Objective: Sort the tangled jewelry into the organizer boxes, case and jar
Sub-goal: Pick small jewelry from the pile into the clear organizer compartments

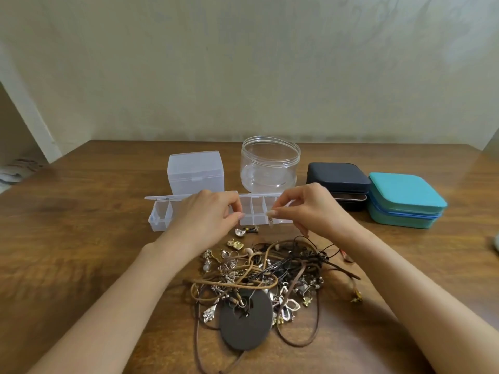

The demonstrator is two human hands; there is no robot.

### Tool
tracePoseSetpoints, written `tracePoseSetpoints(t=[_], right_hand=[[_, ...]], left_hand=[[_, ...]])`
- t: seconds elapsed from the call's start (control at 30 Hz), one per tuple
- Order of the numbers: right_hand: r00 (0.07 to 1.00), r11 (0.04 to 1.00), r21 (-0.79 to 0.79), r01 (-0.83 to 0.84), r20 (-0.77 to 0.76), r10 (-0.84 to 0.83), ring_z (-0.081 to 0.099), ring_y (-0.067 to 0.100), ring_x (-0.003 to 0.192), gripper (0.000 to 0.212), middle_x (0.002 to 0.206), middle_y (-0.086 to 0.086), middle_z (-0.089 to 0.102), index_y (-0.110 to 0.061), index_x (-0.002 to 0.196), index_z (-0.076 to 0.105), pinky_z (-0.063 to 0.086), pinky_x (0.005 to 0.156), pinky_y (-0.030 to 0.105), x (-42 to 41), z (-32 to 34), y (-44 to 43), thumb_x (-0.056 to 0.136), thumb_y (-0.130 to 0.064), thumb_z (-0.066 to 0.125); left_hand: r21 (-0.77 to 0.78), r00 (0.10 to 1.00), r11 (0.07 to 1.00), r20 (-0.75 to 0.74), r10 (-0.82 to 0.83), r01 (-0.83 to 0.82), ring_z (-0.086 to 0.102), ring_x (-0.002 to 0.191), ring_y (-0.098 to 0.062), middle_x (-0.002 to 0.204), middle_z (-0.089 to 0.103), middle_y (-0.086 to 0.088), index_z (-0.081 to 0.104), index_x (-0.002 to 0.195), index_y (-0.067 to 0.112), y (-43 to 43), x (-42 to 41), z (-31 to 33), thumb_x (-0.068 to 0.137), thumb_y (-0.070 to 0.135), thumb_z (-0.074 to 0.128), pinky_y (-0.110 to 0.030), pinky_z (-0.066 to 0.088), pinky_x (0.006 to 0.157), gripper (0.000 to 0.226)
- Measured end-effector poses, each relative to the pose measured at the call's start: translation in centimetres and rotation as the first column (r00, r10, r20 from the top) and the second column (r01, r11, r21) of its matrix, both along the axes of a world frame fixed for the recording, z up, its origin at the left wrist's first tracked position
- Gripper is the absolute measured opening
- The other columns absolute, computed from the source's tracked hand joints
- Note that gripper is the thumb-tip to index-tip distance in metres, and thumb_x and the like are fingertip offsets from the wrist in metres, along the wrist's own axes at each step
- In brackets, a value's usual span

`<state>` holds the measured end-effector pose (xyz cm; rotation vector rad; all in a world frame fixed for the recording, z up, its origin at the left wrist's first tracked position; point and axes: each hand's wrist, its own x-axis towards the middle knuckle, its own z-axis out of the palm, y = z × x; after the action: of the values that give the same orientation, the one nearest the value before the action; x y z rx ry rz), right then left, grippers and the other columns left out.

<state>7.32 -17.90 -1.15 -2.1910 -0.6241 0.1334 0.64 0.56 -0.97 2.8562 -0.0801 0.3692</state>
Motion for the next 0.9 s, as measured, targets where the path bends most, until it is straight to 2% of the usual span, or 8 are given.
tracePoseSetpoints(t=[0.2, 0.3, 0.4, 0.5, 0.6, 0.73, 0.83, 0.9], right_hand=[[0.999, 0.999, 0.041, -0.012, -0.046, 0.014, 0.046, 0.002, 0.036, 0.015, 0.044, -0.004, 0.054, -0.013, 0.081, 0.068, 0.041, 0.060, 0.015, 0.2, 0.3, -0.3, 0.084, -0.027, 0.071], [0.999, 0.999, 0.046, -0.016, -0.038, 0.018, 0.045, 0.000, 0.035, 0.015, 0.046, -0.002, 0.056, -0.012, 0.084, 0.068, 0.038, 0.050, 0.009, 0.0, 0.6, -0.3, 0.085, -0.027, 0.069], [0.999, 0.998, 0.052, -0.023, -0.042, 0.026, 0.042, 0.001, 0.034, 0.015, 0.049, -0.001, 0.057, -0.012, 0.086, 0.068, 0.034, 0.040, 0.011, -0.1, 0.8, -0.4, 0.085, -0.027, 0.069], [0.996, 0.990, 0.129, -0.051, -0.060, 0.059, 0.041, 0.005, 0.036, 0.016, 0.050, 0.000, 0.058, -0.010, 0.085, 0.068, 0.034, 0.040, 0.013, -0.3, 0.9, -0.5, 0.084, -0.026, 0.070], [0.989, 0.965, 0.242, -0.100, -0.079, 0.122, 0.039, 0.005, 0.038, 0.015, 0.051, 0.004, 0.056, -0.010, 0.084, 0.069, 0.031, 0.040, 0.011, -0.8, 1.2, -0.2, 0.084, -0.025, 0.070], [0.983, 0.933, 0.326, -0.152, -0.048, 0.177, 0.039, 0.009, 0.041, 0.012, 0.050, 0.005, 0.055, -0.013, 0.083, 0.070, 0.030, 0.041, 0.012, -1.4, 1.2, 0.3, 0.081, -0.025, 0.070], [0.987, 0.931, 0.332, -0.150, -0.007, 0.162, 0.039, 0.011, 0.041, 0.015, 0.049, 0.003, 0.055, -0.010, 0.086, 0.069, 0.031, 0.041, 0.012, -1.4, 1.0, 0.4, 0.083, -0.025, 0.069], [0.988, 0.935, 0.323, -0.150, 0.014, 0.153, 0.041, 0.011, 0.041, 0.016, 0.050, 0.001, 0.057, -0.012, 0.091, 0.069, 0.033, 0.041, 0.014, -1.3, 0.8, 0.4, 0.085, -0.026, 0.067]], left_hand=[[0.065, 0.992, 0.998, -0.125, -0.016, 0.024, 0.043, 0.071, -0.004, 0.064, 0.041, 0.019, 0.062, 0.092, 0.032, 0.2, -0.3, 0.4, 0.086, 0.043, 0.062, -0.024, 0.033, 0.061, 0.012], [0.115, 0.992, 0.993, -0.127, -0.005, 0.020, 0.046, 0.077, -0.007, 0.066, 0.042, 0.017, 0.056, 0.086, 0.033, -0.1, -0.3, 0.1, 0.088, 0.041, 0.061, -0.026, 0.037, 0.069, 0.010], [0.110, 0.997, 0.994, -0.069, 0.033, -0.025, 0.051, 0.077, -0.011, 0.065, 0.043, 0.017, 0.053, 0.081, 0.031, 0.5, -0.3, 0.4, 0.090, 0.036, 0.058, -0.027, 0.035, 0.063, 0.011], [-0.069, 0.999, 0.997, 0.012, 0.043, -0.042, 0.054, 0.068, -0.009, 0.063, 0.052, 0.015, 0.056, 0.079, 0.030, 1.3, -0.4, 1.3, 0.089, 0.037, 0.058, -0.027, 0.043, 0.062, 0.013], [-0.375, 0.989, 0.916, 0.003, -0.148, 0.139, 0.054, 0.064, -0.001, 0.077, 0.061, 0.017, 0.062, 0.094, 0.031, 0.2, -1.0, 1.9, 0.080, 0.039, 0.068, -0.016, 0.042, 0.062, 0.017], [-0.484, 0.979, 0.852, 0.063, -0.192, 0.198, 0.049, 0.064, -0.001, 0.078, 0.058, 0.018, 0.060, 0.101, 0.027, -1.5, -0.9, 1.1, 0.077, 0.029, 0.074, -0.008, 0.042, 0.058, 0.028], [-0.582, 0.988, 0.798, 0.105, -0.117, 0.156, 0.055, 0.066, -0.014, 0.080, 0.064, 0.012, 0.064, 0.094, 0.025, -1.3, -0.6, 0.7, 0.072, 0.024, 0.079, -0.022, 0.049, 0.063, 0.027], [-0.586, 0.990, 0.798, 0.109, -0.094, 0.140, 0.059, 0.069, -0.010, 0.077, 0.065, 0.010, 0.064, 0.087, 0.024, -0.9, -0.5, 0.8, 0.070, 0.020, 0.080, -0.023, 0.050, 0.064, 0.024]])
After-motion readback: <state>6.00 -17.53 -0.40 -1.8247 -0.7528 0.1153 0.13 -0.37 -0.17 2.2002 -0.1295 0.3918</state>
